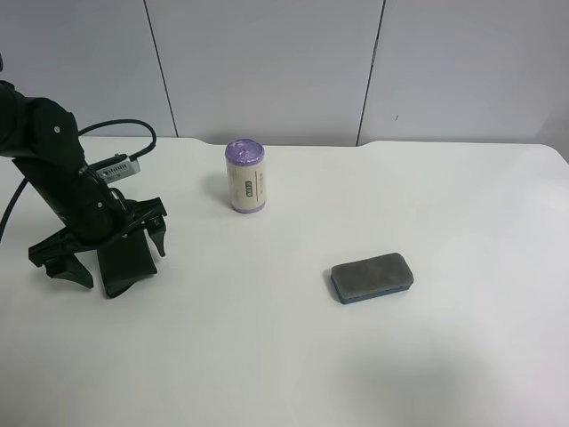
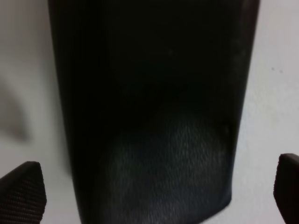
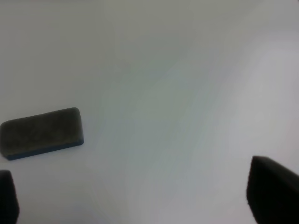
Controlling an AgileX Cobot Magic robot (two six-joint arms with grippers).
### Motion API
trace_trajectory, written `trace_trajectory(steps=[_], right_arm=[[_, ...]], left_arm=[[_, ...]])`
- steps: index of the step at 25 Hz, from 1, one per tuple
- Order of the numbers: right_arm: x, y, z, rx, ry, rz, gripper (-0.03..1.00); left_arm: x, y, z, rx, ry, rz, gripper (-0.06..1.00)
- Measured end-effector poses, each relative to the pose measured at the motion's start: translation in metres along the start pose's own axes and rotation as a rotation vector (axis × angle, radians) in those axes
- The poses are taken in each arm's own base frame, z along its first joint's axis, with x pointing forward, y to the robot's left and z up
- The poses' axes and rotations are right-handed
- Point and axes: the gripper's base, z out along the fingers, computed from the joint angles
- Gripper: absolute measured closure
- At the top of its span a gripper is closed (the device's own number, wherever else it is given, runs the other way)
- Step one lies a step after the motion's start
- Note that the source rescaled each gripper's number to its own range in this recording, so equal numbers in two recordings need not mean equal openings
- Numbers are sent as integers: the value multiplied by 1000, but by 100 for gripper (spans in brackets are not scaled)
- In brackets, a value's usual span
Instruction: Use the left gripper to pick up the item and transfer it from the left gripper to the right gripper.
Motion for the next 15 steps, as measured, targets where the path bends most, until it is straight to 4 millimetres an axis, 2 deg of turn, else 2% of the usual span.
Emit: trace_trajectory(steps=[7, 9, 11, 15], right_arm=[[0, 0, 0, 0, 0, 0, 1], [0, 0, 0, 0, 0, 0, 1], [0, 0, 0, 0, 0, 0, 1], [0, 0, 0, 0, 0, 0, 1]], left_arm=[[0, 2, 18, -26, 24, -14, -6], [0, 2, 20, -30, 28, -21, 1], [0, 2, 20, -31, 29, -23, 16], [0, 2, 20, -31, 28, -26, 64]])
